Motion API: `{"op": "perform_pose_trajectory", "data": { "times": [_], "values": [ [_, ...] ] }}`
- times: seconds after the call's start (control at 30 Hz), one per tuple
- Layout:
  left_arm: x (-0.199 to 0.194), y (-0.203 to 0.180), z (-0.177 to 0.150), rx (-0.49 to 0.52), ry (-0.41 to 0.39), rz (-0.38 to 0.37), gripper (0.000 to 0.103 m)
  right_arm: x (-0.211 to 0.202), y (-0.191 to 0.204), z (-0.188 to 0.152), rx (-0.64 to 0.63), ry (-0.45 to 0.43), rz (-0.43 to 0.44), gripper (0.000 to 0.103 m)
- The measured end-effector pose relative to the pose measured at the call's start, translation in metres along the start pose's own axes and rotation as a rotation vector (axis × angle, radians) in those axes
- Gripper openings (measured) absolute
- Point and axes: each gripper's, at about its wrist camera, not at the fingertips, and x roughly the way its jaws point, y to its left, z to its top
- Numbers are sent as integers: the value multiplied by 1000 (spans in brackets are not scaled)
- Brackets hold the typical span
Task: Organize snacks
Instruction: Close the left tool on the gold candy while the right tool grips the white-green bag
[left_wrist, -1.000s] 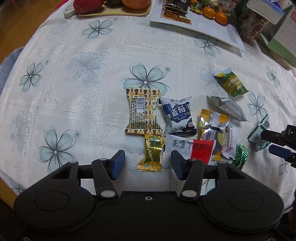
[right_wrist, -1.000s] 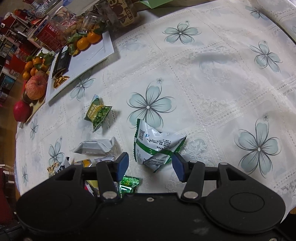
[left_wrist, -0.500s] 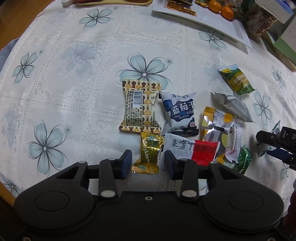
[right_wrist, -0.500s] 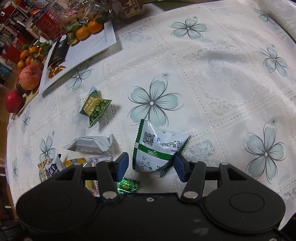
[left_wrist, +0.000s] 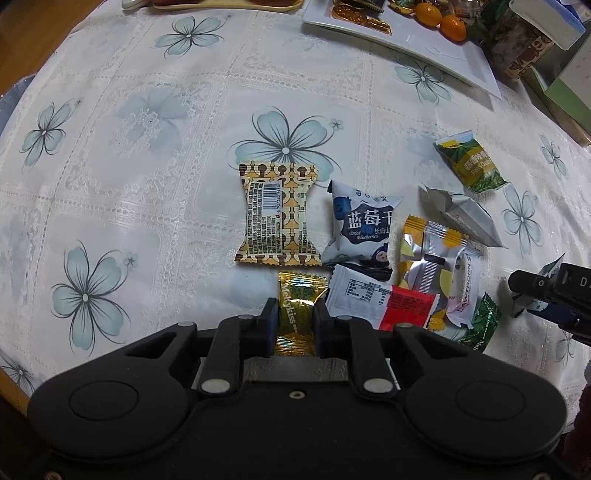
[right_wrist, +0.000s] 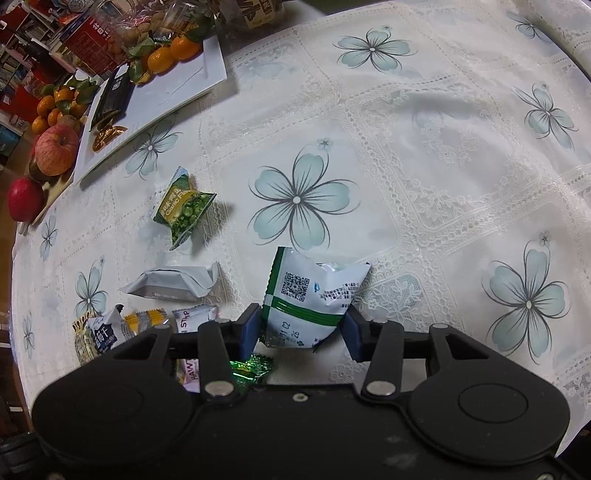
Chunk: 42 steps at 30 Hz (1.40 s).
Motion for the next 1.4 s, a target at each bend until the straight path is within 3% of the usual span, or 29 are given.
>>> {"op": "perform_pose_trajectory", "data": {
  "times": [0.2, 0.43, 0.73, 0.87, 1.07, 1.4],
  "values": [
    [-13, 2, -5, 0, -16, -15, 24, -8, -2, -3, 6, -16, 19, 40],
    [-37, 8, -11, 3, -57, -45, 24, -27, -8, -8, 24, -67, 49, 39],
    [-67, 12, -45, 42, -144, -62, 24, -76, -8, -34, -74, -240, 118, 39],
    [-77, 16, -75, 49, -182, -87, 24, -99, -11, -60, -121, -340, 143, 39],
    [-80, 26, -125, 31, -164, -135, 24, -122, -29, -118, -131, -386, 224, 39],
    [-84, 27, -180, 47, -175, -110, 24, -120, -62, -210, -52, -302, 296, 39]
  ]
}}
